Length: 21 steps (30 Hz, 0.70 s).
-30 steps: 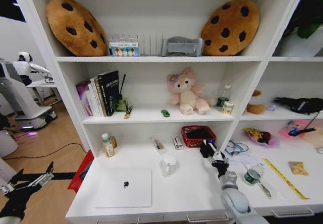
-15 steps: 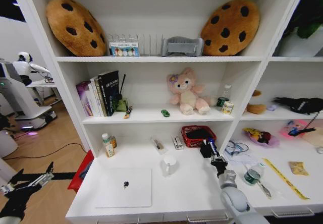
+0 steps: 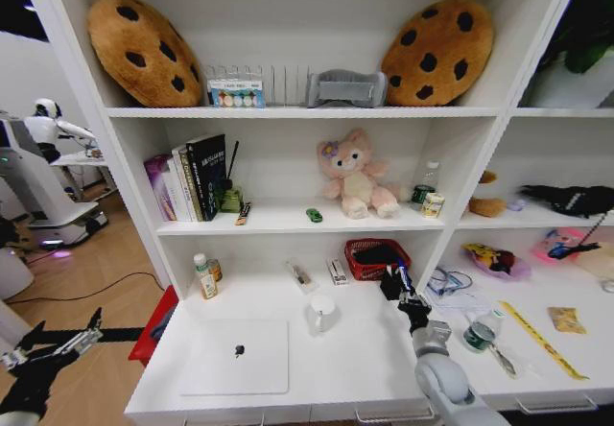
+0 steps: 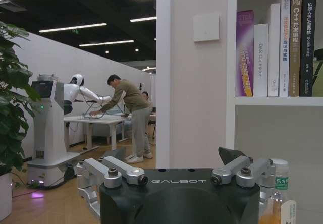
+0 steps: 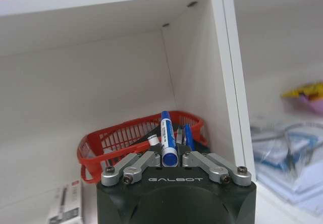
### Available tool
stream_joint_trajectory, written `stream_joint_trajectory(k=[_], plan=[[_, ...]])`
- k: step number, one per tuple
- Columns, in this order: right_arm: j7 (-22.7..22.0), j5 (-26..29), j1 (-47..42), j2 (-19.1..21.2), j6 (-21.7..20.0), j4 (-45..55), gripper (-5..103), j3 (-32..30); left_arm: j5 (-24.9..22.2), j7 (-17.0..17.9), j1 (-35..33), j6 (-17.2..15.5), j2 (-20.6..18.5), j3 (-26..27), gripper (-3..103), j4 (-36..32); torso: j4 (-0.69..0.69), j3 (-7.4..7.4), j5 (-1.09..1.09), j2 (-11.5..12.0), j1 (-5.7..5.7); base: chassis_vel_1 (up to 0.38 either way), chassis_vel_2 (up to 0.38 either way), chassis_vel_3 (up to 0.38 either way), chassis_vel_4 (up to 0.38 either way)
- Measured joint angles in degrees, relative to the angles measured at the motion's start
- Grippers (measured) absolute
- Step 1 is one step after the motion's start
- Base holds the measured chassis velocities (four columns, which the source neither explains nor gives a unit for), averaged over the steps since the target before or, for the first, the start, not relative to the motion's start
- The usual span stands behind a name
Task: Organize the objects on the table.
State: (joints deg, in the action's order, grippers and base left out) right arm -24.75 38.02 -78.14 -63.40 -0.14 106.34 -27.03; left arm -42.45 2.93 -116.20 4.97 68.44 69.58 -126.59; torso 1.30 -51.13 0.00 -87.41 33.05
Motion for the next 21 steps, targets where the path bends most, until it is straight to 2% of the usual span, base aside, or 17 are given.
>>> stream_joint_trajectory(k=[1, 3, 4, 6, 8, 10, 15, 17, 21], plan=[[-2.14, 5.74, -0.09, -0.47, -1.64, 2.16, 14, -0.05, 0.00, 0.00, 0.00, 0.00, 0.00, 0.00, 100, 0.00, 0.00, 0.00, 0.00, 0.00, 0.00, 0.000, 0.000, 0.000, 0.000], [-4.65, 12.76, -0.12, -0.67, -3.32, 4.58, 14, -0.24, 0.00, 0.00, 0.00, 0.00, 0.00, 0.00, 100, 0.00, 0.00, 0.00, 0.00, 0.00, 0.00, 0.000, 0.000, 0.000, 0.000], [-4.65, 12.76, -0.12, -0.67, -3.32, 4.58, 14, -0.24, 0.00, 0.00, 0.00, 0.00, 0.00, 0.00, 100, 0.00, 0.00, 0.00, 0.00, 0.00, 0.00, 0.000, 0.000, 0.000, 0.000], [-7.49, 19.41, 0.08, -0.97, -4.46, 6.61, 14, -0.79, 0.00, 0.00, 0.00, 0.00, 0.00, 0.00, 100, 0.00, 0.00, 0.00, 0.00, 0.00, 0.00, 0.000, 0.000, 0.000, 0.000], [-7.88, 20.14, 0.17, -1.02, -4.51, 6.79, 14, -0.89, 0.00, 0.00, 0.00, 0.00, 0.00, 0.00, 100, 0.00, 0.00, 0.00, 0.00, 0.00, 0.00, 0.000, 0.000, 0.000, 0.000], [-10.14, 24.35, 0.87, -1.24, -4.67, 8.31, 14, -1.59, 0.00, 0.00, 0.00, 0.00, 0.00, 0.00, 100, 0.00, 0.00, 0.00, 0.00, 0.00, 0.00, 0.000, 0.000, 0.000, 0.000], [-13.49, 28.80, 1.51, -1.76, -3.77, 11.10, 14, -1.98, 0.00, 0.00, 0.00, 0.00, 0.00, 0.00, 100, 0.00, 0.00, 0.00, 0.01, 0.00, 0.00, 0.000, 0.000, 0.000, 0.000], [-16.77, 32.58, 1.60, -2.84, -3.03, 13.13, 14, -2.26, 0.00, 0.00, 0.00, 0.00, 0.00, 0.00, 100, 0.00, 0.00, 0.00, 0.00, 0.00, 0.00, 0.000, 0.000, 0.000, 0.000], [-18.85, 34.89, 1.10, -4.20, -2.48, 14.11, 14, -3.19, 0.00, 0.00, 0.00, 0.00, 0.00, 0.00, 100, 0.00, 0.00, 0.00, 0.00, 0.00, 0.00, 0.000, 0.000, 0.000, 0.000]])
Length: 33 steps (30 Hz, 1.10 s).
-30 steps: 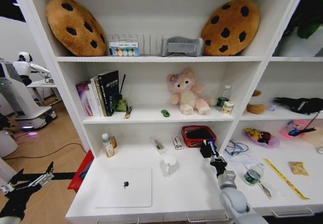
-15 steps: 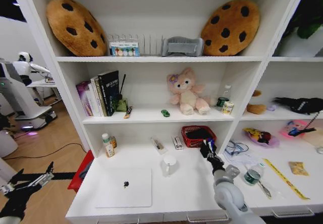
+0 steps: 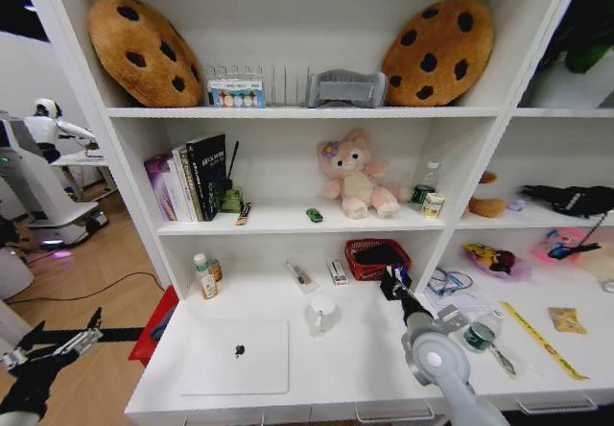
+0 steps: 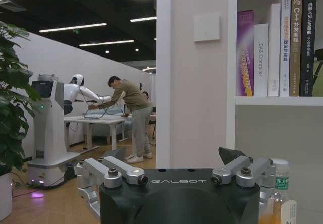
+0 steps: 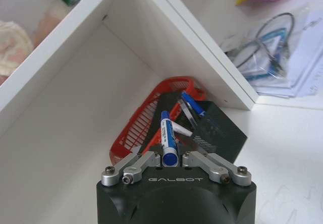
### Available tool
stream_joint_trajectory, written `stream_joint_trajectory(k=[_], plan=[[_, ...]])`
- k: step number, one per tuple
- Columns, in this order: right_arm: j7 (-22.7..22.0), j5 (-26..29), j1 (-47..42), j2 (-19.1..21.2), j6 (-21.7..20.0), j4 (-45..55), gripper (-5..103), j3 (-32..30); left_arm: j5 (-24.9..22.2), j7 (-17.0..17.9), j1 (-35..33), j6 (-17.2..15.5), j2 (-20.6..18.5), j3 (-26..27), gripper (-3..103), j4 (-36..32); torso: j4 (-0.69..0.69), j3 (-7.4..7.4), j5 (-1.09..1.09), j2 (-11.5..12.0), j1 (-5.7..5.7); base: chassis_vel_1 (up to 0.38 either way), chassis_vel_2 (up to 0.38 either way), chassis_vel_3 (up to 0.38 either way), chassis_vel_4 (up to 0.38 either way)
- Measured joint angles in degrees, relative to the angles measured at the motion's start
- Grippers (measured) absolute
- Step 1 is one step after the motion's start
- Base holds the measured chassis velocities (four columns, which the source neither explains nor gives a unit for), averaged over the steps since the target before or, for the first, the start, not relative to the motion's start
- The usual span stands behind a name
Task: Organize the objects on the table.
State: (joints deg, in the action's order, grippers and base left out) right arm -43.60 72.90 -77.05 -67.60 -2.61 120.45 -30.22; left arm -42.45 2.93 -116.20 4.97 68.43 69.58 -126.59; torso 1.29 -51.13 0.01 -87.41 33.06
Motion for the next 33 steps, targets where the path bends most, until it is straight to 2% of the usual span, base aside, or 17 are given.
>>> stream_joint_trajectory(k=[4, 10, 21, 33], plan=[[-2.99, 3.89, -0.52, -2.26, 1.20, 0.75, 14, -2.26, 0.00, 0.00, 0.00, 0.00, 0.00, 0.00, 100, 0.00, 0.01, 0.00, -0.01, 0.00, -0.01, 0.000, 0.000, 0.000, 0.000], [-5.09, 6.53, 1.50, -2.71, 2.22, -0.60, 14, -2.95, 0.00, 0.00, 0.00, 0.00, 0.00, 0.00, 100, 0.00, 0.01, 0.00, 0.00, 0.00, 0.00, 0.000, 0.000, 0.000, 0.000], [-7.53, 9.52, 7.63, -3.07, 2.67, -6.16, 14, -2.59, 0.00, 0.00, 0.00, 0.00, 0.00, 0.00, 100, 0.00, 0.00, 0.00, -0.01, 0.00, 0.00, 0.000, 0.000, 0.000, 0.000], [-9.25, 12.64, 10.04, -3.23, 2.12, -6.35, 14, -1.33, 0.00, 0.00, 0.00, 0.00, 0.00, 0.00, 100, 0.00, 0.01, 0.00, 0.00, 0.00, 0.00, 0.000, 0.000, 0.000, 0.000]])
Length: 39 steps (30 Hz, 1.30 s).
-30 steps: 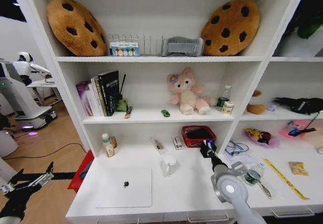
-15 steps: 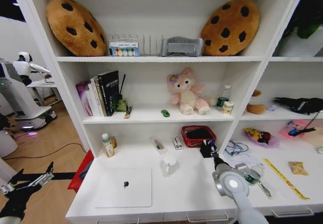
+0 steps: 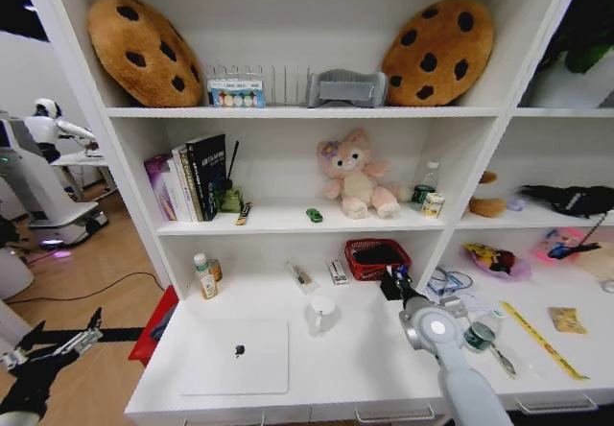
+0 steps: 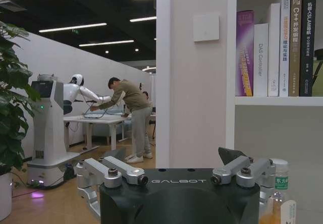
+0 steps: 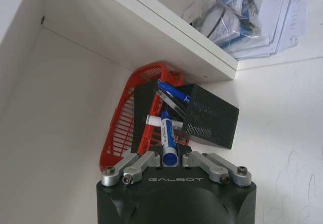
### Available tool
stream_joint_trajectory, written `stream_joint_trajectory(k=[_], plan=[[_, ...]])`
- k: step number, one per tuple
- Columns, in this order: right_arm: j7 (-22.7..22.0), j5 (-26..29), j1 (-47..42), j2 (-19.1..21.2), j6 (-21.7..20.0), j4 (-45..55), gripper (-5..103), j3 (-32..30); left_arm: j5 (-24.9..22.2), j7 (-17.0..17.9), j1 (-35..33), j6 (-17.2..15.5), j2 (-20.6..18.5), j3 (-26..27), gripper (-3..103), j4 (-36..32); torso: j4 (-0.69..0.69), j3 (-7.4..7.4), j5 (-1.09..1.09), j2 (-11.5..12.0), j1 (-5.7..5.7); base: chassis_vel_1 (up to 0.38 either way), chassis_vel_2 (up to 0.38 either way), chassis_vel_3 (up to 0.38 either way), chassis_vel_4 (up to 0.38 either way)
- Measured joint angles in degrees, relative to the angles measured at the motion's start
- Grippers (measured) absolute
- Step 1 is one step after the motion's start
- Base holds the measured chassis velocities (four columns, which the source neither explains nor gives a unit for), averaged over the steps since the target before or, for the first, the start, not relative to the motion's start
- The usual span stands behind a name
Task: Organize the objects on the table.
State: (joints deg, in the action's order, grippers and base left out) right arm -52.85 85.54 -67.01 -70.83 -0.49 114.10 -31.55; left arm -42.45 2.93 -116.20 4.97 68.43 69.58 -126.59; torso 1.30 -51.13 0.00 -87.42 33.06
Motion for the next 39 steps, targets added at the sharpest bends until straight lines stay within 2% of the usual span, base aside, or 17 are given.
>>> stream_joint_trajectory(k=[5, 22, 36, 37, 39], plan=[[-0.80, 1.03, 0.46, -1.34, 0.28, -0.25, 14, -0.04, 0.00, 0.00, 0.00, 0.00, 0.00, 0.00, 100, 0.00, 0.00, 0.00, 0.00, 0.00, 0.00, 0.000, 0.000, 0.000, 0.000], [-1.92, 4.28, 0.55, -1.62, 1.22, 1.27, 14, -2.47, 0.00, 0.00, 0.00, 0.00, 0.00, 0.00, 100, 0.00, 0.00, 0.00, 0.00, 0.00, 0.00, 0.000, 0.000, 0.000, 0.000], [-2.31, 5.26, 1.46, -3.32, 1.64, -1.31, 14, -3.14, 0.00, 0.00, 0.00, 0.00, 0.00, 0.00, 100, 0.00, 0.00, 0.00, -0.01, 0.00, 0.00, 0.000, 0.000, 0.000, 0.000], [-2.33, 5.51, 1.75, -3.12, 1.67, -1.33, 11, -3.30, 0.00, 0.00, 0.00, 0.00, 0.00, 0.00, 100, 0.00, 0.00, 0.00, 0.00, 0.00, 0.00, 0.000, 0.000, 0.000, 0.000], [-2.35, 5.66, 1.94, -2.92, 1.69, -1.30, 14, -3.43, 0.00, 0.00, 0.00, 0.00, 0.00, 0.00, 100, 0.00, 0.00, 0.00, 0.00, 0.00, 0.00, 0.000, 0.000, 0.000, 0.000]])
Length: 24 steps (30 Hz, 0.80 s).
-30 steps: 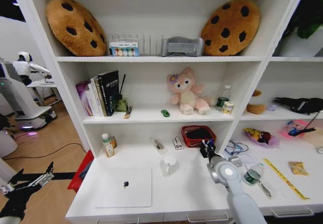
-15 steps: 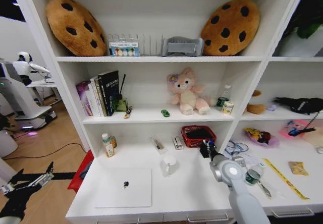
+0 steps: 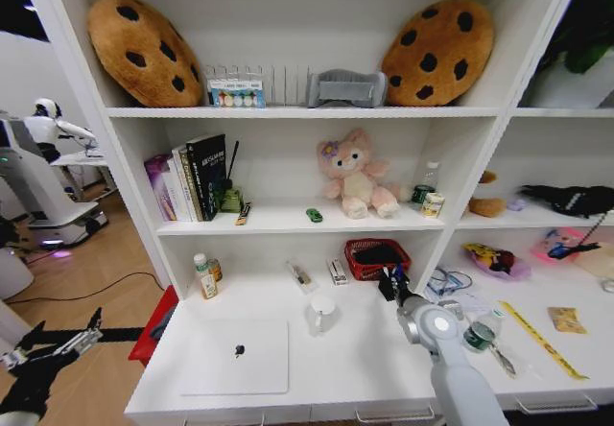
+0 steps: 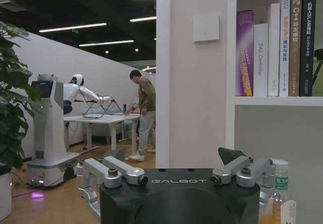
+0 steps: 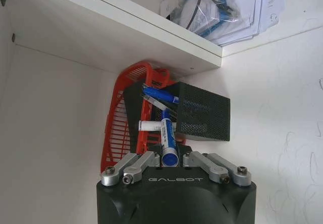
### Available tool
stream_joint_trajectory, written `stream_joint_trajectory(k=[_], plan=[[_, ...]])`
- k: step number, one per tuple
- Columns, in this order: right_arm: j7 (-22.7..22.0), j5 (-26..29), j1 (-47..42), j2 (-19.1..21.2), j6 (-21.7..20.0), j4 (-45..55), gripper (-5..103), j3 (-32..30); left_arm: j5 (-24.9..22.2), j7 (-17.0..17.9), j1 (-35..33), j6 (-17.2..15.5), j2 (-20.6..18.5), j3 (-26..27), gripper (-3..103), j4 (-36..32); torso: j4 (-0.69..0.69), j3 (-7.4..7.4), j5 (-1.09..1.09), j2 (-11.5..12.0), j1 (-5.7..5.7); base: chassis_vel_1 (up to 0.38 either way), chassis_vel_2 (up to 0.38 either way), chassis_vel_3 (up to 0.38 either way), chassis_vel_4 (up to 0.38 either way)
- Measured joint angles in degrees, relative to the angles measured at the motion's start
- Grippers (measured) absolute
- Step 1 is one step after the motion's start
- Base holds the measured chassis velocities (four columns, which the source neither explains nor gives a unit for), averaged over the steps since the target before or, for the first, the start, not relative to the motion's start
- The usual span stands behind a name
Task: Organize the objects on the table.
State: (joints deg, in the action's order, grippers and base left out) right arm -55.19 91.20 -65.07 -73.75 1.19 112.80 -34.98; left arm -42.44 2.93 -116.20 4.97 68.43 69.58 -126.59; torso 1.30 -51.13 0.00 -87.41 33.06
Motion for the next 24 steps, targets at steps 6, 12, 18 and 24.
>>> stream_joint_trajectory(k=[6, 12, 18, 24], plan=[[-0.36, 0.84, 0.62, 0.78, 0.15, 0.47, 36, -0.69, 0.00, 0.00, 0.00, 0.00, 0.00, 0.00, 100, 0.00, 0.00, 0.00, 0.00, 0.00, 0.00, 0.000, 0.000, 0.000, 0.000], [-0.53, 1.67, 0.85, 1.14, 0.59, 0.99, 63, -1.63, 0.00, 0.00, 0.00, 0.00, 0.00, 0.00, 100, 0.00, 0.00, 0.00, 0.00, 0.00, 0.00, 0.000, 0.000, 0.000, 0.000], [-0.89, 3.25, 0.93, 1.90, 0.44, 1.65, 80, -2.14, 0.00, 0.00, 0.00, 0.00, 0.00, 0.00, 100, 0.00, 0.00, 0.00, 0.00, 0.00, 0.00, 0.000, 0.000, 0.000, 0.000], [-0.23, 3.56, 1.05, 2.16, -2.05, 0.23, 99, -0.04, 0.00, 0.00, 0.00, 0.00, 0.00, 0.00, 100, 0.00, 0.01, 0.00, -0.01, 0.00, 0.00, 0.000, 0.000, 0.000, 0.000]])
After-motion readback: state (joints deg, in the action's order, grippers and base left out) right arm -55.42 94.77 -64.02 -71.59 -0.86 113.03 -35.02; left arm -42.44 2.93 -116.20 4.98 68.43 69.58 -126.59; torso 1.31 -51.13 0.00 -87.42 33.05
